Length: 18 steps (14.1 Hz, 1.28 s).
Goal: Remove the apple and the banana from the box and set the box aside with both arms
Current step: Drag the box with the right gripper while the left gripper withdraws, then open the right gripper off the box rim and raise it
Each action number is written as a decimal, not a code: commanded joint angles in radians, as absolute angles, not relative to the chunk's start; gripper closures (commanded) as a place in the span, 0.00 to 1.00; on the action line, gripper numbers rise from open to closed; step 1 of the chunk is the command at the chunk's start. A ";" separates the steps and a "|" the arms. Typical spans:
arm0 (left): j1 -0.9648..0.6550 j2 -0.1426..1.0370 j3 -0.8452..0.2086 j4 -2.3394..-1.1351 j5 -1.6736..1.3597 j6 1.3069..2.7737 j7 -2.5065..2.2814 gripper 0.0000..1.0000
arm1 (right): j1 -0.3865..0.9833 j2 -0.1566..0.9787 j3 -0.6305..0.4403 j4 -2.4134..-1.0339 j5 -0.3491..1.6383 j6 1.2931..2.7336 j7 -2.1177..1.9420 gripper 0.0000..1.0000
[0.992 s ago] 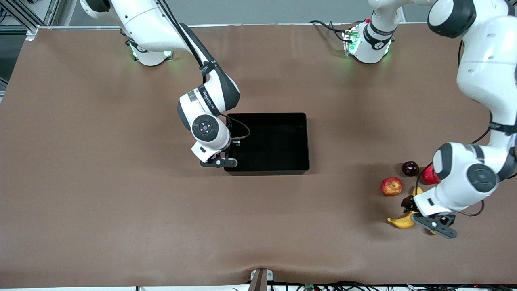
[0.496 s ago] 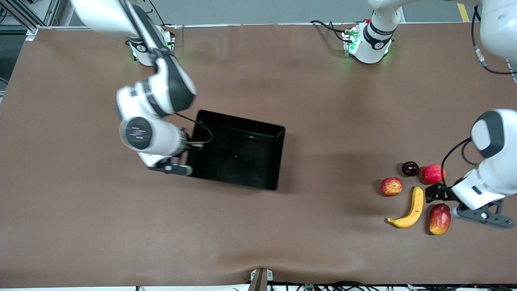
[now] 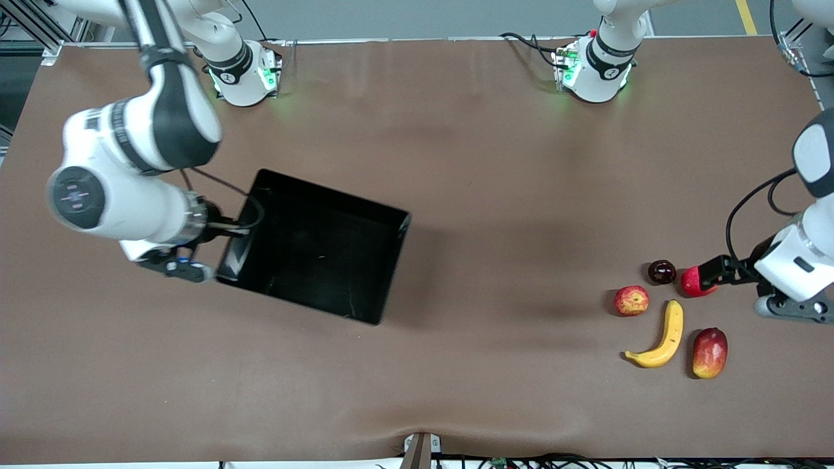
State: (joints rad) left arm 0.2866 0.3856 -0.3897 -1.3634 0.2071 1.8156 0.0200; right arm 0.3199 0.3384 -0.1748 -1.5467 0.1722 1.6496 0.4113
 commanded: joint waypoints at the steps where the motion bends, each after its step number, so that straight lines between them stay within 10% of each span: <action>1: 0.304 0.321 -0.388 -1.388 0.184 1.766 0.021 0.00 | 0.209 0.327 -0.156 -1.588 0.164 1.712 0.249 1.00; 15: 0.390 0.129 -0.377 -1.404 0.074 1.569 0.028 0.00 | -0.207 0.528 -0.153 -1.707 0.175 2.006 -0.434 1.00; 18: 0.195 0.028 -0.160 -1.534 0.026 1.574 0.028 0.00 | -0.213 0.535 -0.152 -1.796 0.179 2.115 -0.443 1.00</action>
